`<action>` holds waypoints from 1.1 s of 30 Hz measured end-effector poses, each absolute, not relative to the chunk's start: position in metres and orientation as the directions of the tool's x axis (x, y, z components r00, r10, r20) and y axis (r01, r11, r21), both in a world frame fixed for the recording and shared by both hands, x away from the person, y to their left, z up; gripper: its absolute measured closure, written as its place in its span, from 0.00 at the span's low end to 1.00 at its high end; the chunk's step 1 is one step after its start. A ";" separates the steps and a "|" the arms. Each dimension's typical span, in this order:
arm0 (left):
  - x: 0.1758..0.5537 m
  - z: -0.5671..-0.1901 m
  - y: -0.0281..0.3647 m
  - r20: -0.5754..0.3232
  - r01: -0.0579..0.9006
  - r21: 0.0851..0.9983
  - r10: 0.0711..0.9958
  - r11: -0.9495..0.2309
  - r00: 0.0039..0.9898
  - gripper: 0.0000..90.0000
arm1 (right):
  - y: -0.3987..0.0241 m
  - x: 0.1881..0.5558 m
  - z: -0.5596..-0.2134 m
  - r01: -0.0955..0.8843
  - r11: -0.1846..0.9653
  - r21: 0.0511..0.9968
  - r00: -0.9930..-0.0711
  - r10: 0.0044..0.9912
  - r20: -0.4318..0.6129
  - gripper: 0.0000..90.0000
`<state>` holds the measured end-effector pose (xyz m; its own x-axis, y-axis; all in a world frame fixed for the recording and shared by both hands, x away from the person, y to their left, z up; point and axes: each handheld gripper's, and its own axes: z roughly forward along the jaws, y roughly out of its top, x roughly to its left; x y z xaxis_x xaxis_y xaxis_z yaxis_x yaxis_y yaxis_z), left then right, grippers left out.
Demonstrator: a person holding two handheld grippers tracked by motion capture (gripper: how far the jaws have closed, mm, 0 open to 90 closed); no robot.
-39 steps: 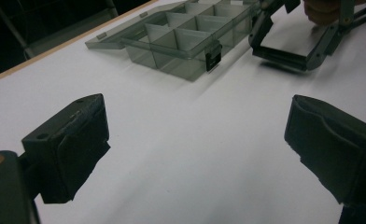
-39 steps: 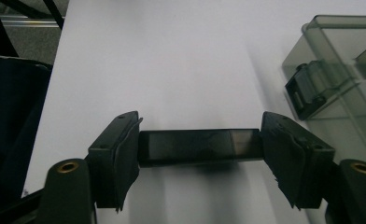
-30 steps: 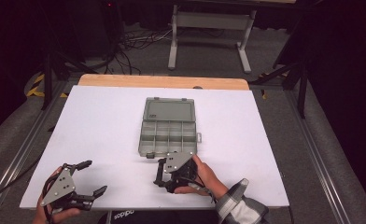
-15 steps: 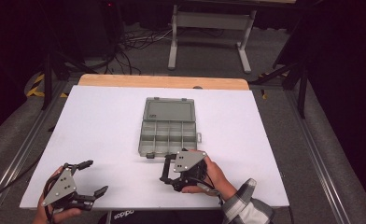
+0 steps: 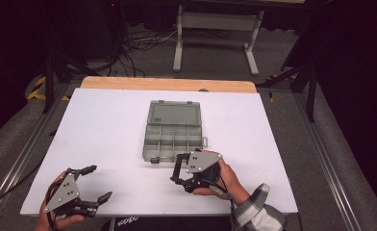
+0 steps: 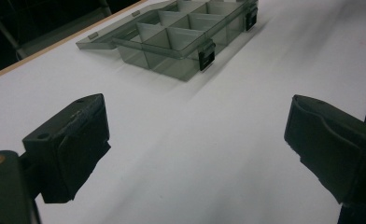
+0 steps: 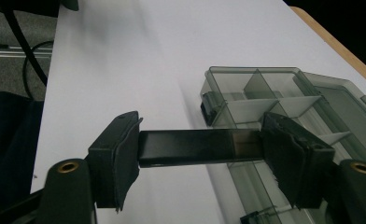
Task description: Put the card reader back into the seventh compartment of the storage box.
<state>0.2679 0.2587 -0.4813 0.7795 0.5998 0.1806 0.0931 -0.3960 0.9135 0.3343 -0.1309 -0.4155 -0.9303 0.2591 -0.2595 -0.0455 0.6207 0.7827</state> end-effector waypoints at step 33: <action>0.270 -0.483 0.256 0.179 0.093 0.913 0.594 -0.398 0.784 0.09 | -0.134 0.397 -0.433 0.110 0.608 0.786 -0.846 0.473 -0.247 0.34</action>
<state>0.2700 0.2559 -0.4826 0.7838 0.5945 0.1795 0.0927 -0.3978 0.9128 0.3974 -0.1345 -0.4328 -0.8458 0.4727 -0.2475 0.1096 0.6079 0.7864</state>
